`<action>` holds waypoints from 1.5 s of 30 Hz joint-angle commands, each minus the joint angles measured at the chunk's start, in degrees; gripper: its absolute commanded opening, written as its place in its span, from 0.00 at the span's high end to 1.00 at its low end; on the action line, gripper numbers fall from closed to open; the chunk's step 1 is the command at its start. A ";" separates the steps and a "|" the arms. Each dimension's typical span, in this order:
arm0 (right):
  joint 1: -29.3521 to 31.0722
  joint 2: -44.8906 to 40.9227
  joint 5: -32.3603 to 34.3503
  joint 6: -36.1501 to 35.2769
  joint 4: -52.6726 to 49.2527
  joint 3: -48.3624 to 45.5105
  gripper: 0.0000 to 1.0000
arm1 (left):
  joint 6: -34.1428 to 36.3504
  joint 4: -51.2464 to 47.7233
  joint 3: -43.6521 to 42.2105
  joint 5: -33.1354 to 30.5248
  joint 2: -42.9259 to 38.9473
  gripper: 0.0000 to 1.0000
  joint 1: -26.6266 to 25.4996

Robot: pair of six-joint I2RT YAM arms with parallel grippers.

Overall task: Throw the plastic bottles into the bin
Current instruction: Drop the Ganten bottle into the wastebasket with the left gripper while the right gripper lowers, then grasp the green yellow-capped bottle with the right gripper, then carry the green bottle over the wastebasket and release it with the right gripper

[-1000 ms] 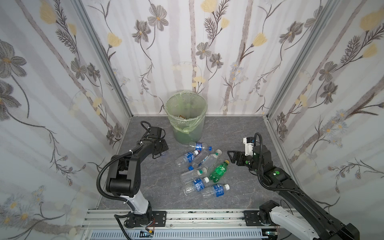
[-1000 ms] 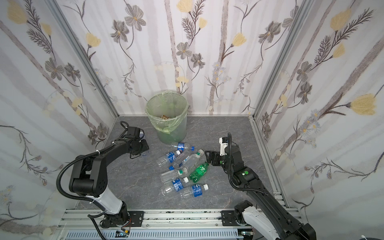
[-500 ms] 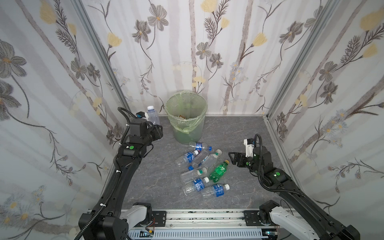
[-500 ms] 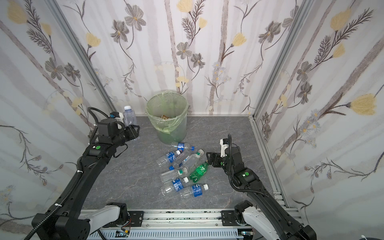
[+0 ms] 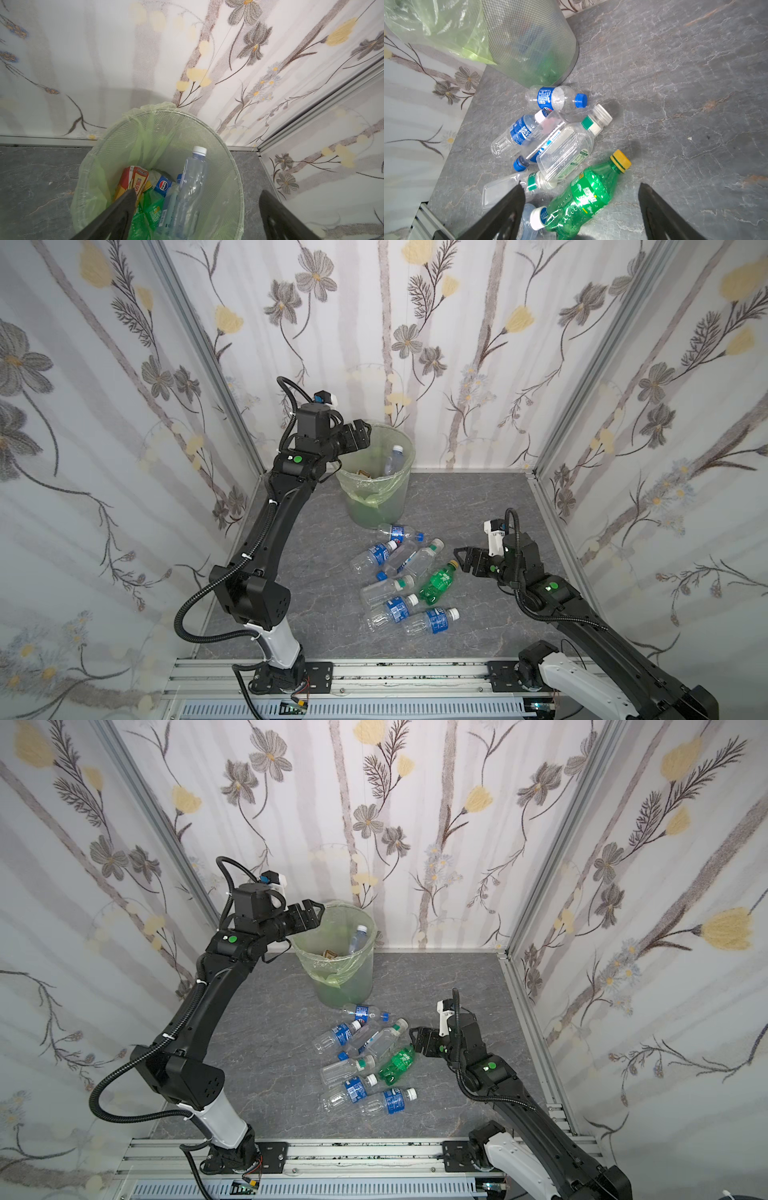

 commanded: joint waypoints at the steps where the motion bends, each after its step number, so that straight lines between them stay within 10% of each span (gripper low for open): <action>1: 0.40 0.54 -2.72 1.81 -1.45 -1.63 0.14 | -0.26 -0.65 -3.43 -3.24 -4.58 0.06 0.04; 21: 5.23 16.75 -8.05 13.64 18.37 -9.29 0.19 | -1.65 -0.61 -60.41 -0.86 -46.61 0.07 0.05; 36: 3.60 24.26 7.73 10.67 15.31 -5.48 0.33 | -3.51 -0.46 -64.62 -0.65 -48.86 0.08 0.05; 45: 2.31 27.34 10.48 5.17 6.91 0.03 0.19 | -4.72 -0.52 -65.51 -0.86 -49.08 0.08 0.03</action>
